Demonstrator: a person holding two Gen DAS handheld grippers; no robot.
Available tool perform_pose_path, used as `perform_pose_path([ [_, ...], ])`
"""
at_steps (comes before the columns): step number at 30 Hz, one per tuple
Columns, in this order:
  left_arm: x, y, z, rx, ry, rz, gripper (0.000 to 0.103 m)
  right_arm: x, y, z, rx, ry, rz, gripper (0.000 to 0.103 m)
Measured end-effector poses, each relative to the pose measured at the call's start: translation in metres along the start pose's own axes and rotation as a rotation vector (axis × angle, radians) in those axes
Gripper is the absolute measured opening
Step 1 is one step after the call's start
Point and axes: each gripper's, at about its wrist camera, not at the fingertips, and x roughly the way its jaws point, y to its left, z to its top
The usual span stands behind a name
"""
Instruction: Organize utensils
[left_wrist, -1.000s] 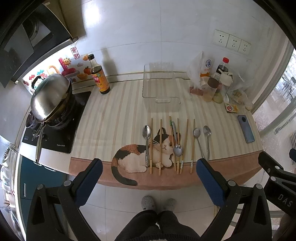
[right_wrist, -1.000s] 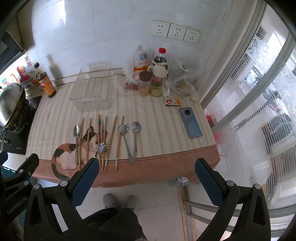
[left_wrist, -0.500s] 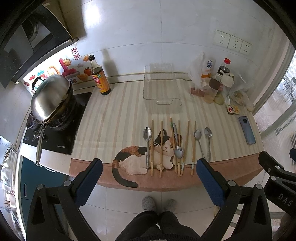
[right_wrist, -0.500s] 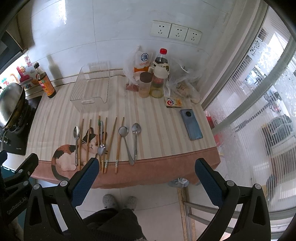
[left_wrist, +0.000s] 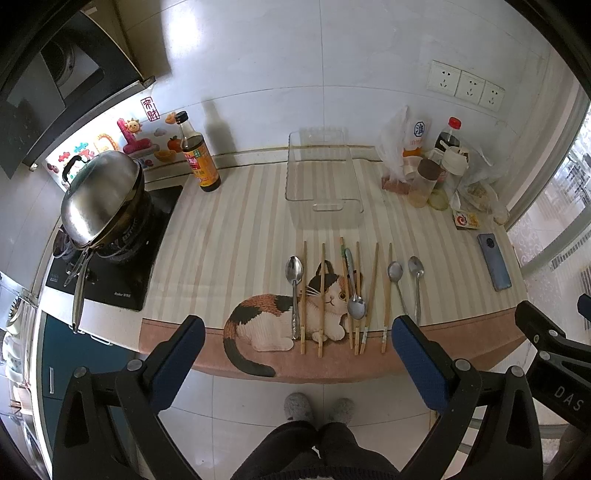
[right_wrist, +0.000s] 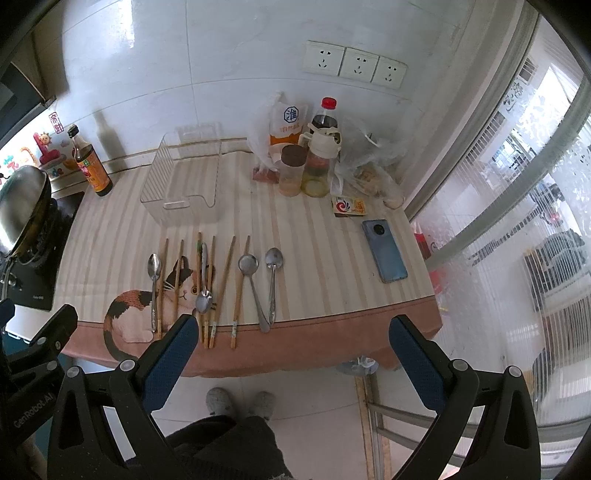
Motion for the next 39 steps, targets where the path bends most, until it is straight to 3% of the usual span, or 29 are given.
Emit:
perform_pose_path([
  [8,0.017,0.004,0.013,-0.007,-0.039,0.044,0.103,0.015,-0.004,0.011,0.028,-0.004,0.032,0.103],
  [11,0.036,0.016,0.019,-0.032,-0.07,0.122,0.103,0.03,-0.011,0.011,0.05,-0.015,0.063,0.103],
  [16,0.088,0.037,0.016,-0.096,-0.018,0.232,0.103,0.08,-0.02,0.015,0.082,0.009,0.131,0.103],
  [18,0.116,0.046,0.01,-0.122,0.04,0.25,0.103,0.106,-0.021,0.014,0.08,0.038,0.133,0.102],
  [20,0.139,0.049,0.003,-0.135,0.091,0.244,0.103,0.129,-0.02,0.01,0.069,0.063,0.126,0.098],
  [24,0.191,0.05,-0.009,-0.152,0.203,0.185,0.101,0.173,-0.019,0.002,0.079,0.137,0.126,0.076],
  [28,0.244,0.041,-0.019,-0.156,0.317,0.082,0.083,0.209,-0.02,-0.004,0.107,0.203,0.152,0.064],
  [32,0.286,0.028,-0.021,-0.132,0.419,0.01,0.062,0.24,-0.017,-0.007,0.162,0.279,0.175,0.06],
  [39,0.332,0.006,-0.008,-0.101,0.477,-0.07,0.057,0.285,-0.006,-0.003,0.2,0.376,0.136,0.06],
])
